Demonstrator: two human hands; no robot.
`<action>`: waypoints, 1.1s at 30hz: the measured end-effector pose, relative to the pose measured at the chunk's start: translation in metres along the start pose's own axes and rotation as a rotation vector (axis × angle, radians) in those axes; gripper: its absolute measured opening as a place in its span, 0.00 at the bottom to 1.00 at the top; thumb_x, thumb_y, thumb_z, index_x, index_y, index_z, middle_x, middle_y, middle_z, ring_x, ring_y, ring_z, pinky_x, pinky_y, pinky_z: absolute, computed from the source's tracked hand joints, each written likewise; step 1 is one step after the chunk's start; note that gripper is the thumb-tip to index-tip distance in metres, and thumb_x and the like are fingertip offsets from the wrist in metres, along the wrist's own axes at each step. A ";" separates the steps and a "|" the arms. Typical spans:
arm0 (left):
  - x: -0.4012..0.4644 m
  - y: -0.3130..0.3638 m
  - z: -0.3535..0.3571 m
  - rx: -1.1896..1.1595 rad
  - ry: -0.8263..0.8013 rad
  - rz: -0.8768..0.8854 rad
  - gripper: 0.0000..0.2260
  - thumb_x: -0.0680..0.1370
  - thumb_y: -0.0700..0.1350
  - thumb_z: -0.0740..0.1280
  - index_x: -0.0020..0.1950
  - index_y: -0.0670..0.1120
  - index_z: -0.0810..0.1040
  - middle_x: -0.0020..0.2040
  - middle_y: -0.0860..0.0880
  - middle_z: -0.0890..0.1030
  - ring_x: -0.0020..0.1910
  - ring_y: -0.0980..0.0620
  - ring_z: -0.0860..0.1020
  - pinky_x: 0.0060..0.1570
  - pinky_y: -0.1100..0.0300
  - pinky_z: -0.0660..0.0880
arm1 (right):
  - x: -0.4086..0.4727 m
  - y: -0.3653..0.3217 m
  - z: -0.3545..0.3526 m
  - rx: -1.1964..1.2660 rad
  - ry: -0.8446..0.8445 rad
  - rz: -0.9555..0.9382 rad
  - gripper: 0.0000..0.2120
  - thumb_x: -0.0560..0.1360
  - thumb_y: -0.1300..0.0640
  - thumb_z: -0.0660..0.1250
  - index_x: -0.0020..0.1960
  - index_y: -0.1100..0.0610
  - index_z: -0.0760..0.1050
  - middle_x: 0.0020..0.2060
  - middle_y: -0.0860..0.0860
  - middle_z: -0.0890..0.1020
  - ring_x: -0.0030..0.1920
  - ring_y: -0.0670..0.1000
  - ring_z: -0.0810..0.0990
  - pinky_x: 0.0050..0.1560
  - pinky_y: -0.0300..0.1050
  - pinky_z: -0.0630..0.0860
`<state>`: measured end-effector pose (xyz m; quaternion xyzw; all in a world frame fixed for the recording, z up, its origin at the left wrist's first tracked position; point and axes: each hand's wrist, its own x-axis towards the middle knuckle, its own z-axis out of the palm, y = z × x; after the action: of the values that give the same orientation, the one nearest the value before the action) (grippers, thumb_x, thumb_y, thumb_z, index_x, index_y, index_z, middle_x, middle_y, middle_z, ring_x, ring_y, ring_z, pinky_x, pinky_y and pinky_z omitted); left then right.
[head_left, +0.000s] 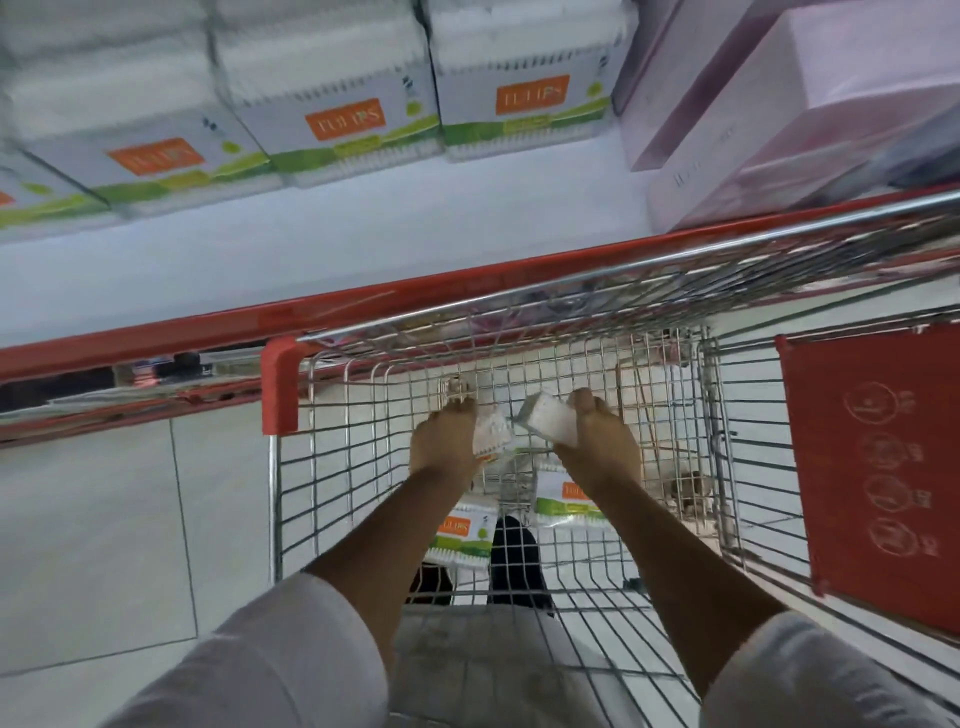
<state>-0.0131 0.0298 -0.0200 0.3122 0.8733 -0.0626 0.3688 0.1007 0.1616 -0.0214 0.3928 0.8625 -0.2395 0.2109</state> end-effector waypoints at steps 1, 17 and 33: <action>-0.009 -0.001 -0.005 -0.045 0.016 -0.001 0.24 0.72 0.45 0.74 0.65 0.46 0.70 0.58 0.45 0.79 0.56 0.45 0.78 0.49 0.54 0.75 | -0.008 -0.003 -0.002 0.002 0.015 -0.013 0.19 0.70 0.61 0.68 0.59 0.58 0.69 0.52 0.56 0.80 0.49 0.58 0.81 0.45 0.51 0.81; -0.211 -0.103 -0.205 -0.157 0.685 0.137 0.21 0.63 0.39 0.79 0.54 0.48 0.79 0.49 0.49 0.81 0.47 0.45 0.80 0.38 0.56 0.76 | -0.143 -0.164 -0.192 -0.076 0.356 -0.459 0.22 0.63 0.61 0.74 0.56 0.52 0.74 0.47 0.50 0.81 0.47 0.56 0.80 0.41 0.44 0.74; -0.163 -0.227 -0.248 -0.144 0.556 -0.087 0.27 0.74 0.42 0.72 0.71 0.49 0.68 0.69 0.47 0.72 0.65 0.44 0.72 0.58 0.49 0.75 | -0.083 -0.329 -0.178 -0.346 0.212 -0.645 0.27 0.72 0.66 0.67 0.70 0.56 0.66 0.65 0.54 0.75 0.64 0.56 0.74 0.59 0.48 0.74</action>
<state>-0.2109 -0.1484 0.2421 0.2525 0.9557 0.0717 0.1335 -0.1364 0.0271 0.2474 0.0825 0.9865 -0.1027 0.0976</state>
